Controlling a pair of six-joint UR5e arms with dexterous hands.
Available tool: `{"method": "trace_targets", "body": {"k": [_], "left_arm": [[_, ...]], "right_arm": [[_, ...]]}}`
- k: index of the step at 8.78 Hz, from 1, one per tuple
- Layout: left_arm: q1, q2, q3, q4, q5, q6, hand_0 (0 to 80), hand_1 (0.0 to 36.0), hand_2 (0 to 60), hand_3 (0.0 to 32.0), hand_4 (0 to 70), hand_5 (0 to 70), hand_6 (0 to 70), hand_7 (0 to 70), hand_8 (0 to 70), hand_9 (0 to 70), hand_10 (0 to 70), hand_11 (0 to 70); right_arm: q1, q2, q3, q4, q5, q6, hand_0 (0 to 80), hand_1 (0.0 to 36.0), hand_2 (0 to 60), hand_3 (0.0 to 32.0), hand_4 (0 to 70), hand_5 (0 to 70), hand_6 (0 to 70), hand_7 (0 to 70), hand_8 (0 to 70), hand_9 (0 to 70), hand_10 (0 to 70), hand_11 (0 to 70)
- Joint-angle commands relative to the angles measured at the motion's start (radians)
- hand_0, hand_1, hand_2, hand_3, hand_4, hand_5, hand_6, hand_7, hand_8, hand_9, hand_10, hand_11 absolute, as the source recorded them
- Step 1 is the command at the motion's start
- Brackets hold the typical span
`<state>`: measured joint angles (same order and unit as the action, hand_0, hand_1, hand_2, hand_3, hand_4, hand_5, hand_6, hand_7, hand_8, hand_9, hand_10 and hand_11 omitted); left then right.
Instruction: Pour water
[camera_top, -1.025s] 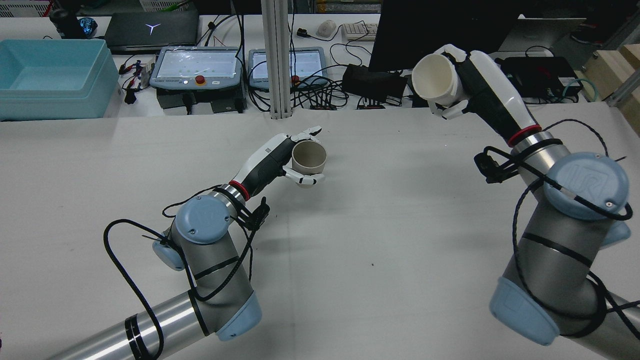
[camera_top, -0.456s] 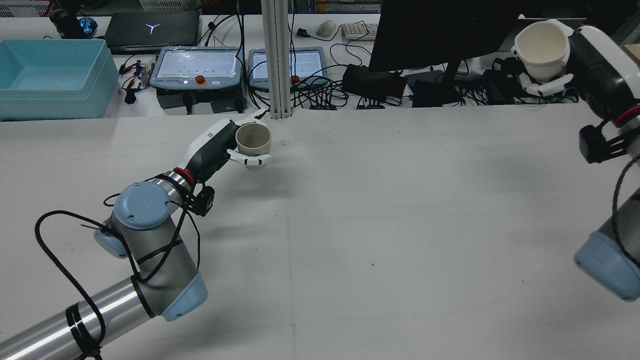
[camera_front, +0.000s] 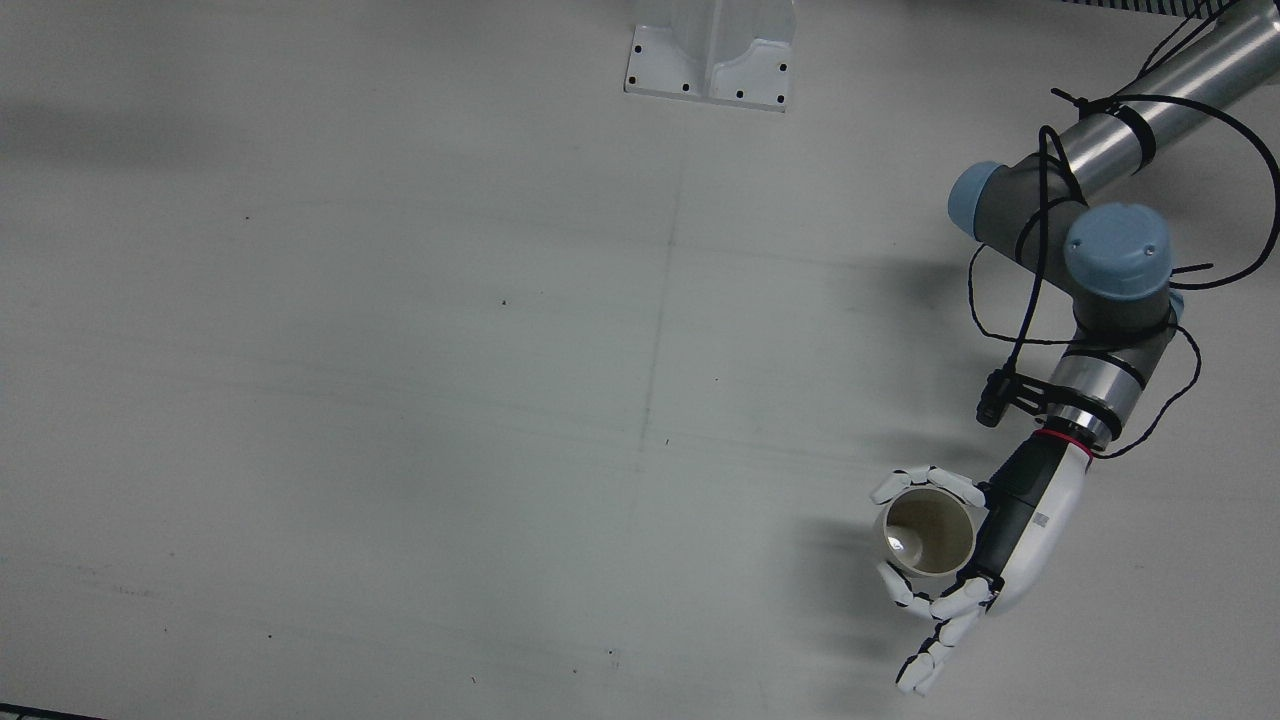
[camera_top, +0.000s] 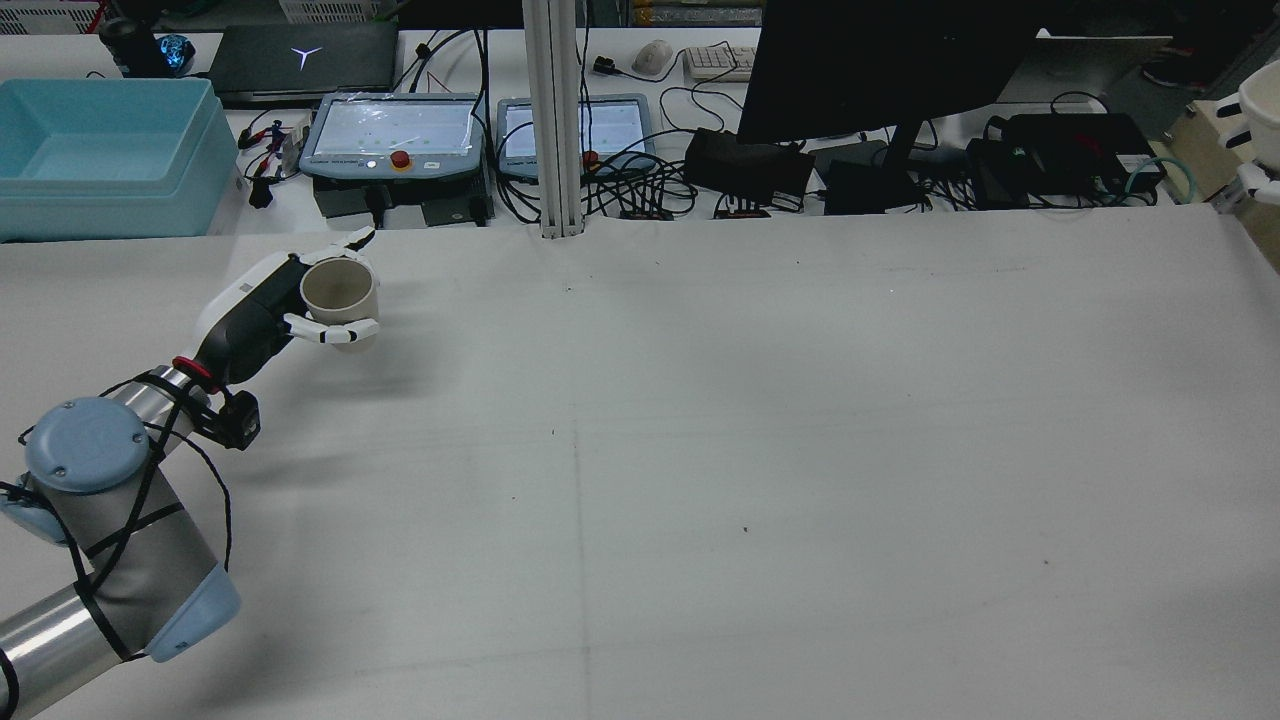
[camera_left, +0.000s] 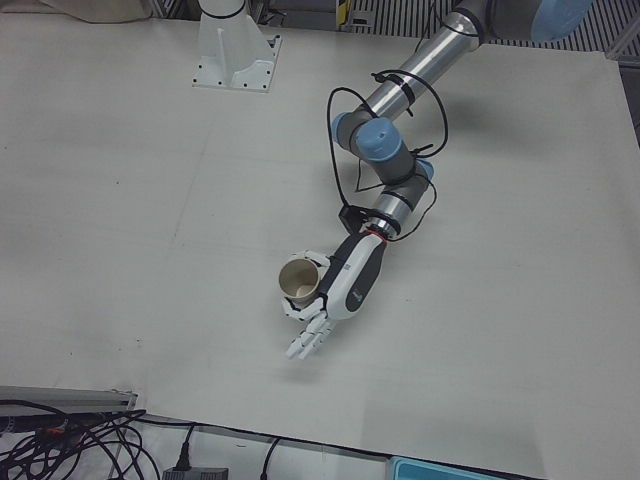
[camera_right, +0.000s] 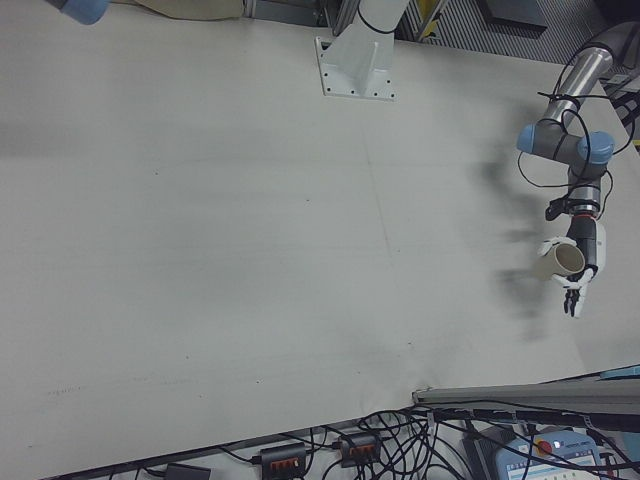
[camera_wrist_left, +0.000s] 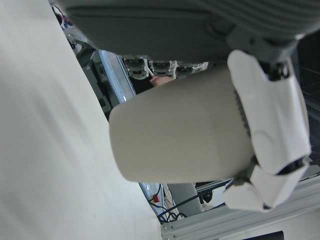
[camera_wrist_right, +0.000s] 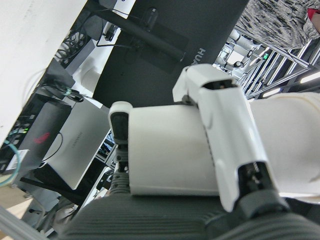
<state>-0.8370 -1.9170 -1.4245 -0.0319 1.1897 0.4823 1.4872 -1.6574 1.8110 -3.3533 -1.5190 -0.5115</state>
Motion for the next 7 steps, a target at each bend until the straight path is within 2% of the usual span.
{"method": "trace_targets", "body": {"k": [1,2,4,7], "left_arm": [[-0.057,0.140,0.025,-0.133,0.001,0.001,46.7,26.2,60.0,0.0,34.0,47.3,7.6,8.5,4.2,6.1,4.4,8.0],[-0.054,0.145,0.080,-0.184,0.001,-0.001,46.7,26.2,60.0,0.0,34.0,47.3,7.6,8.5,4.2,6.1,4.4,8.0],[-0.047,0.145,0.172,-0.244,-0.001,0.002,46.7,25.4,60.0,0.0,33.9,46.7,7.7,8.6,4.4,6.4,4.6,8.2],[-0.047,0.145,0.210,-0.260,0.001,0.012,46.8,24.2,60.0,0.0,33.7,46.4,7.7,8.5,4.5,6.4,4.6,8.2]], "right_arm": [[0.021,0.004,-0.520,0.501,-0.030,0.088,78.1,36.0,42.0,0.0,4.9,67.7,24.7,33.7,32.5,45.5,43.6,64.4],[0.021,0.039,-0.604,0.521,-0.032,0.088,77.9,36.0,41.9,0.0,4.9,67.6,24.7,33.7,32.6,45.7,43.7,64.6],[0.019,0.079,-0.633,0.520,-0.035,0.077,75.9,36.0,45.4,0.0,6.3,68.7,26.4,36.1,34.8,48.4,44.3,65.4],[0.016,0.110,-0.634,0.515,-0.035,0.068,78.4,36.0,43.4,0.0,6.4,67.1,26.0,35.8,34.2,47.7,43.9,64.9]]}}
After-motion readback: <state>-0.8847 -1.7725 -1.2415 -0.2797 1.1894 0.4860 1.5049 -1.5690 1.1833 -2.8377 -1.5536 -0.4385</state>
